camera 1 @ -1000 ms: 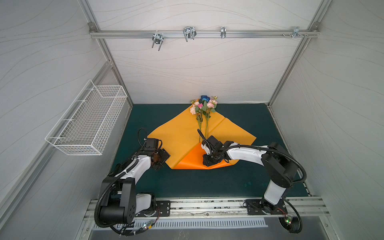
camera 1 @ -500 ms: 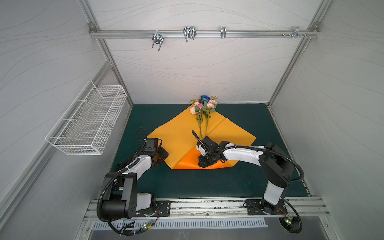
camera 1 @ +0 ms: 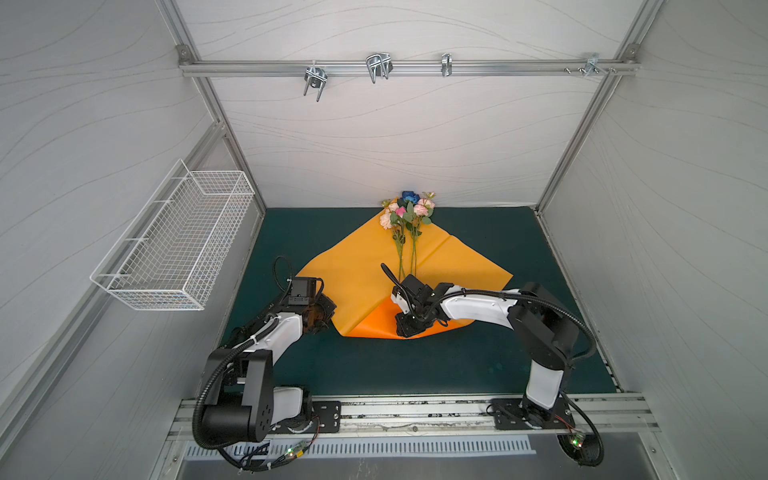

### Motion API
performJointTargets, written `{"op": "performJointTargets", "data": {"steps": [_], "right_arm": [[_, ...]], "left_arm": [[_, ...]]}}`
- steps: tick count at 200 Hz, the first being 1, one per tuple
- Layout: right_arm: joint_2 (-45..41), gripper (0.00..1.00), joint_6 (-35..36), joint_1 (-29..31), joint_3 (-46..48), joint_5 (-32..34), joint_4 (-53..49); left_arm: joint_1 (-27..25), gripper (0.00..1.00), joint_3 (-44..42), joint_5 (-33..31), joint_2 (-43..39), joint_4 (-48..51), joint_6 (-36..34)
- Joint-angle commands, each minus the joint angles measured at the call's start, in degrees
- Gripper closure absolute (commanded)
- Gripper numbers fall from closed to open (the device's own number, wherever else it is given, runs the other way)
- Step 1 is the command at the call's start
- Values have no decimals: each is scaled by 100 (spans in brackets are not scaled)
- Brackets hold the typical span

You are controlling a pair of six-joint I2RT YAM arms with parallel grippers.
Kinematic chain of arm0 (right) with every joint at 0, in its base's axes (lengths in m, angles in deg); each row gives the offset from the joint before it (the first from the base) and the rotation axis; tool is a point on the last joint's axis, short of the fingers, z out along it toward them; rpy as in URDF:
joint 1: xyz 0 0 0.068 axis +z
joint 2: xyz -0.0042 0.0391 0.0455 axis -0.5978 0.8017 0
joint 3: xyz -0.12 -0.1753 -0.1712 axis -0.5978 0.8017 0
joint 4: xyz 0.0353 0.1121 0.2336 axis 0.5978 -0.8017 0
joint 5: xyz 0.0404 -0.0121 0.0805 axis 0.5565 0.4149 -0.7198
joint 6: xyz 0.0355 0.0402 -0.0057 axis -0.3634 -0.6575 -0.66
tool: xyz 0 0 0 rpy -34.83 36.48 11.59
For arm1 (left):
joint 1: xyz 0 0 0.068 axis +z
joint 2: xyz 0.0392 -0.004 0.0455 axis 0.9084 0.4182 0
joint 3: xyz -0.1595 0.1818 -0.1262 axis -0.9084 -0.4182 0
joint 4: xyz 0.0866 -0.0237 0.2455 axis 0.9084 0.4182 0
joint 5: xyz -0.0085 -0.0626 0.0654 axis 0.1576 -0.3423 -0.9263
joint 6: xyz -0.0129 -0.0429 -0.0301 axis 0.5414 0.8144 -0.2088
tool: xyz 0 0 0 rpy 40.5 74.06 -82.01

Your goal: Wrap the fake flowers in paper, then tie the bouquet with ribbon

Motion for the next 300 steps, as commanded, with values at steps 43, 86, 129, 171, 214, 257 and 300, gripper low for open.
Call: {"op": "performJointTargets", "data": {"steps": [43,86,129,171,214,257,300], "right_arm": [[184,76,-18,46,-141,41,-272],[170,76,147,54,-295,85,-221],[248,76,136,65,-472,270,-285],[425,76,140,62,-582,285,-276],[530,76,130,15,-675,488,-297],[359,76,132,-18,-618,363,-333],[-149,75,38,-15,-365,278,-370]], "left_arm": [[14,93,310,89,-961,471,-91],[10,95,320,258,-1290,487,-113],[-174,100,444,353,-1303,387,-134],[-705,100,772,167,-1168,412,-100],[-1120,100,1052,37,-1075,469,-39],[-1304,100,1291,-12,-1035,559,-100],[-1346,100,1634,30,-827,569,-126]]}}
